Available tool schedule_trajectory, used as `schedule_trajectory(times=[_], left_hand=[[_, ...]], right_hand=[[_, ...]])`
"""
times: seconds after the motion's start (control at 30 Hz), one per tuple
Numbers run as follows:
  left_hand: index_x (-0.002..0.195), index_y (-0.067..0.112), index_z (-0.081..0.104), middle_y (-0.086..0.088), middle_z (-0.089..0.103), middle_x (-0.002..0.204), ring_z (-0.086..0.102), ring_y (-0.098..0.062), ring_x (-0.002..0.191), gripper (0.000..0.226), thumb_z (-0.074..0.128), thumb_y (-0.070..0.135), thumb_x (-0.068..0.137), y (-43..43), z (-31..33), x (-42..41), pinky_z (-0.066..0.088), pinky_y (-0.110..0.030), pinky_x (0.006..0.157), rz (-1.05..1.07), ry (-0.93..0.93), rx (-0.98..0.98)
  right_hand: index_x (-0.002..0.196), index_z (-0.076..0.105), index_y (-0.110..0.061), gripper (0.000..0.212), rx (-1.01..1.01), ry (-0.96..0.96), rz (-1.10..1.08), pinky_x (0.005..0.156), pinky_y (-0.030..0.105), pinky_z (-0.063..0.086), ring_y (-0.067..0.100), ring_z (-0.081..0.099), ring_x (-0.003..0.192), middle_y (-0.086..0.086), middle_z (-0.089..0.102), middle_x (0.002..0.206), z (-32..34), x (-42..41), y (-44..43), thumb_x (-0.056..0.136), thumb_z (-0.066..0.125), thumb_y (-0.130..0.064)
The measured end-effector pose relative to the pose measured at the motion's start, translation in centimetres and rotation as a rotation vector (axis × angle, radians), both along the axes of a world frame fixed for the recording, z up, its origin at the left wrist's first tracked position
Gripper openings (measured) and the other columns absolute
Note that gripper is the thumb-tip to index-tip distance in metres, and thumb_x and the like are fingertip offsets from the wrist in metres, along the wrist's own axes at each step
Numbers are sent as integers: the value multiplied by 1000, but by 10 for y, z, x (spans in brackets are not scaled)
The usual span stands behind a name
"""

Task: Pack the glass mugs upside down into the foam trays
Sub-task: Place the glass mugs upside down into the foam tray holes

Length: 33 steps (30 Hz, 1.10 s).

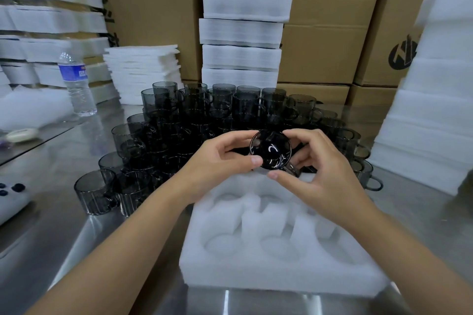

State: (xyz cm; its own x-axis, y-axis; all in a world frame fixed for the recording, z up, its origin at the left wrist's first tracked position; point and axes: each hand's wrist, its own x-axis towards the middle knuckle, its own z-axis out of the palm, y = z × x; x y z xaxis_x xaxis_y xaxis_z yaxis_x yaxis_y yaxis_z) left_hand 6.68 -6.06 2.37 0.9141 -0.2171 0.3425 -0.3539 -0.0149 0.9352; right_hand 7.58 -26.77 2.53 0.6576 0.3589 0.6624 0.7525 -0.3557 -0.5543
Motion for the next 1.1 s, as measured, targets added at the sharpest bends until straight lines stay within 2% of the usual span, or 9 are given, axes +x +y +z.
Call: schedule_trajectory(times=[0.17, 0.27, 0.4, 0.47, 0.63, 0.77, 0.83, 0.93, 1.1], left_hand=[[99, 31, 73, -5, 72, 106, 70, -19, 90, 26, 68, 25, 74, 2, 6, -1, 53, -23, 72, 46, 86, -116], [95, 24, 74, -6, 73, 102, 70, -20, 86, 20, 57, 21, 85, 7, 13, -3, 54, -22, 68, 124, 107, -32], [96, 20, 74, -3, 75, 98, 66, -22, 91, 32, 42, 18, 96, 14, 19, -7, 51, -31, 81, 186, 120, 78], [97, 14, 74, -8, 74, 96, 65, -33, 98, 35, 40, 17, 96, 17, 21, -9, 50, -39, 89, 188, 137, 80], [101, 3, 73, -14, 74, 95, 70, -16, 90, 30, 44, 10, 95, 14, 23, -12, 54, -18, 80, 152, 174, 185], [96, 16, 75, 2, 75, 90, 69, -3, 86, 26, 49, 16, 96, 14, 21, -12, 48, -8, 72, 206, 146, 342], [97, 25, 75, 10, 75, 91, 67, -1, 92, 25, 50, 22, 96, 16, 20, -13, 48, -12, 84, 216, 120, 422], [96, 30, 74, 12, 74, 90, 66, -6, 98, 25, 50, 29, 97, 13, 18, -13, 45, -32, 100, 247, 111, 444], [95, 33, 73, 20, 73, 88, 64, 1, 95, 25, 48, 32, 97, 10, 15, -13, 45, -31, 99, 311, 92, 499]], right_hand=[[122, 45, -43, 48, -20, 45, 90, 81, 21, 49, 10, 62, 88, -16, 51, 107, 3, -6, -1, 77, 60, -50], [124, 46, -40, 46, -67, 24, 83, 81, 19, 47, 9, 60, 89, -23, 48, 108, 3, -8, -2, 80, 52, -53], [124, 48, -37, 47, -66, 21, 71, 81, 16, 45, 8, 59, 89, -23, 48, 109, 3, -7, -3, 80, 51, -54], [124, 49, -36, 47, -72, 18, 67, 80, 16, 45, 9, 59, 88, -22, 48, 109, 3, -8, -2, 81, 51, -53], [122, 50, -36, 45, -93, 14, 57, 80, 15, 45, 8, 59, 88, -23, 48, 110, 2, -8, -2, 81, 50, -54], [120, 51, -36, 43, -110, 6, 51, 79, 17, 46, 8, 59, 87, -23, 48, 111, 2, -7, -2, 82, 49, -54], [120, 52, -34, 43, -114, 6, 49, 79, 19, 47, 9, 59, 87, -22, 48, 111, 1, -6, -2, 82, 49, -55], [119, 53, -34, 43, -115, 7, 48, 78, 21, 47, 9, 59, 87, -21, 48, 112, 1, -6, -2, 82, 49, -55], [117, 53, -37, 40, -127, 7, 46, 77, 22, 47, 8, 59, 87, -23, 47, 111, 0, -5, -2, 82, 49, -56]])
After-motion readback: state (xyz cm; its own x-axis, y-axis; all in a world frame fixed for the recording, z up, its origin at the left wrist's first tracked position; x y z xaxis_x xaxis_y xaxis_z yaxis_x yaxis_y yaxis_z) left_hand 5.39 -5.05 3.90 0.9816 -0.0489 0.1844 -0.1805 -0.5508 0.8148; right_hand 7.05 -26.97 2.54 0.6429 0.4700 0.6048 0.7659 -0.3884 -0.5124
